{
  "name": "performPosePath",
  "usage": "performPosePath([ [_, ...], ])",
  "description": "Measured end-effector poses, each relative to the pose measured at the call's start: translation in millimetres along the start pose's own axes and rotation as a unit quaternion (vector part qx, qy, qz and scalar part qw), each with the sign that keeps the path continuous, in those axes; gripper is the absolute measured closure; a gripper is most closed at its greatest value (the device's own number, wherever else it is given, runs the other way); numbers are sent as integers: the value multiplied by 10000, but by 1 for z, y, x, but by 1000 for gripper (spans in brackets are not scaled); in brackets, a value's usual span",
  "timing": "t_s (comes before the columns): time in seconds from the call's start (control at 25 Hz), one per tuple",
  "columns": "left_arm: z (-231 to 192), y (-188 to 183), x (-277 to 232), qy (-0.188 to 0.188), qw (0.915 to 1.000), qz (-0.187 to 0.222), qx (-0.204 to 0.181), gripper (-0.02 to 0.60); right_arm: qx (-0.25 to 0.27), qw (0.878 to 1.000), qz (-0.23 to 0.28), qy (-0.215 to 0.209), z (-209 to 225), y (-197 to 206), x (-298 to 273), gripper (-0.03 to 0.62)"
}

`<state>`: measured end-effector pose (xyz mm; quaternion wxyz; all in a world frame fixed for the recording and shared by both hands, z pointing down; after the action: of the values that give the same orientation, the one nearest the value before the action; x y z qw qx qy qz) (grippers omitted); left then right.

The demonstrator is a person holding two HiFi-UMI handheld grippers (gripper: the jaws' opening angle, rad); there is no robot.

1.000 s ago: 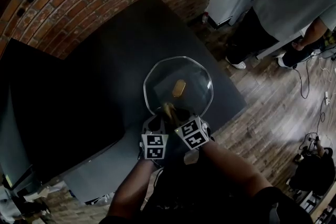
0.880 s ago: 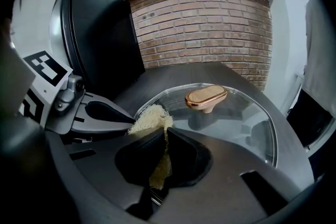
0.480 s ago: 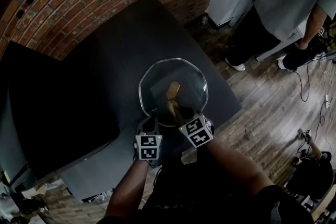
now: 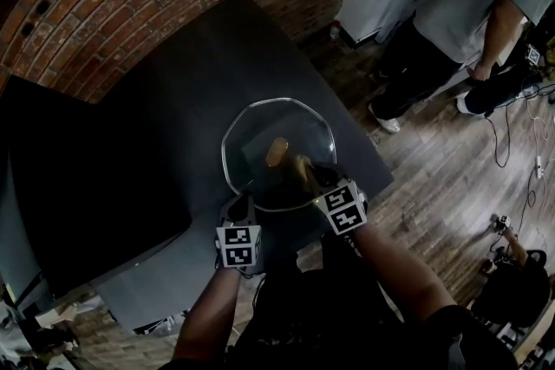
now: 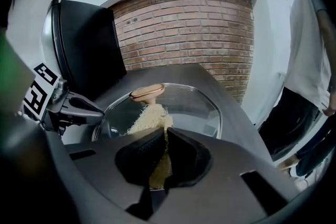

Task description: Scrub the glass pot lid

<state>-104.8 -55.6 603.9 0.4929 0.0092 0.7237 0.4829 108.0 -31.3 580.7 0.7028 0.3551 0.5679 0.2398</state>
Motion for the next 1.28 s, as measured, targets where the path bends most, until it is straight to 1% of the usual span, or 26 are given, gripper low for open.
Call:
performPosePath([
  [0.24,0,-1,0,-90,9999,31,86,549,-341,9989,-71,307,36,10,7,569],
  [0.68,3,-2,0,-194,9997,33,149,549,-539,9964,-230,613,69,18,11,569],
  [0.88,3,-2,0,-215,9996,29,204,549,-490,9966,-255,606,74,17,10,569],
  [1.28,4,-3,-1,-232,9993,9,302,549,-631,9963,-358,471,76,16,10,569],
])
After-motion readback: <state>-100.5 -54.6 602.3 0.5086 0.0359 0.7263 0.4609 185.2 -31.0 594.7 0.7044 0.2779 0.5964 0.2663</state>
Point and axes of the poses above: the fingertips, and each gripper's own axes: x backward along the fingers, z to its right, y out of its underside, the point moved 6 cm from there along x, backward along the fingers, and after that the axes turned 2 degrees about z, right-handed, at the moved point
